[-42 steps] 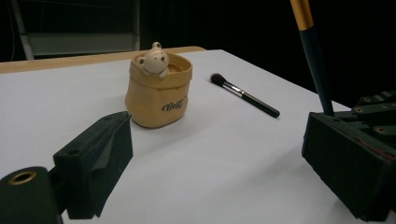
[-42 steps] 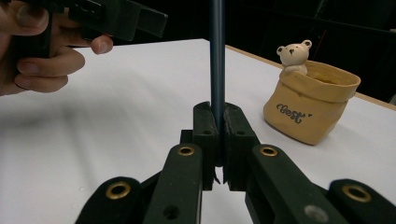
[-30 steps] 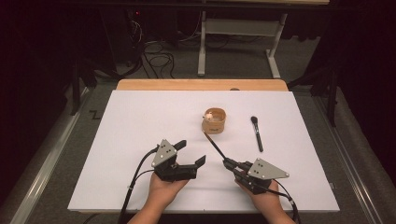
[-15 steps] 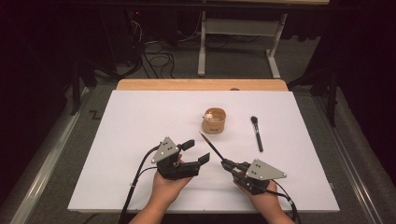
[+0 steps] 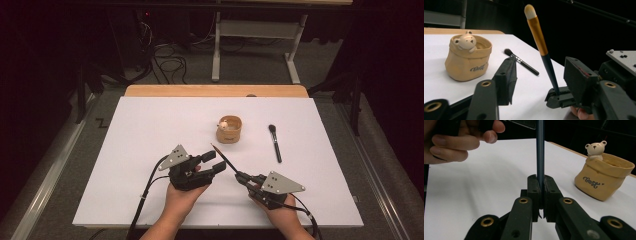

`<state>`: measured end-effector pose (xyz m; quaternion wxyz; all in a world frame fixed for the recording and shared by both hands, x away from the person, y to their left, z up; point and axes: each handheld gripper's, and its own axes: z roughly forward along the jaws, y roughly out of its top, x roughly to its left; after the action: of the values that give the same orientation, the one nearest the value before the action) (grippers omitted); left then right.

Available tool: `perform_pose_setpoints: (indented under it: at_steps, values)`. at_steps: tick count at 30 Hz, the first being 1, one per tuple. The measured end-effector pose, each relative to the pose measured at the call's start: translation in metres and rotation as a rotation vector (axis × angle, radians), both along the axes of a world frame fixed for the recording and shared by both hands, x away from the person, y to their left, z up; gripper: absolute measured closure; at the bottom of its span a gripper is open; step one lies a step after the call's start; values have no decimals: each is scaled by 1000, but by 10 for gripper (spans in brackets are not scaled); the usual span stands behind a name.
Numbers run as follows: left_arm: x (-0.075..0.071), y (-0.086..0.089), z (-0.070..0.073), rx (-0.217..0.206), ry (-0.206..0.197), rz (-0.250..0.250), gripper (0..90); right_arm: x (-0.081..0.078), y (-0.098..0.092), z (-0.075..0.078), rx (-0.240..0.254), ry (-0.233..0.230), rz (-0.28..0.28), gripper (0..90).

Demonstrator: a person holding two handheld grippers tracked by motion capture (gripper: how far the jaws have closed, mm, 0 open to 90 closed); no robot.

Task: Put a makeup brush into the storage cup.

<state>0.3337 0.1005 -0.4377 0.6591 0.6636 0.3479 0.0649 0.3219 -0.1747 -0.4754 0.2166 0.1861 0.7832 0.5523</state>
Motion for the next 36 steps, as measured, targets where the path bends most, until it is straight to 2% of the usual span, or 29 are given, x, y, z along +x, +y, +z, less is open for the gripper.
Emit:
perform_pose_setpoints:
  at_steps: [17,36]
  values:
    - [-1,0,0,-17,-8,-14,635,-1,4,-2,-11,-5,28,870]
    - [-2,0,0,-5,-15,-19,717,0,6,-3,-25,-19,35,870]
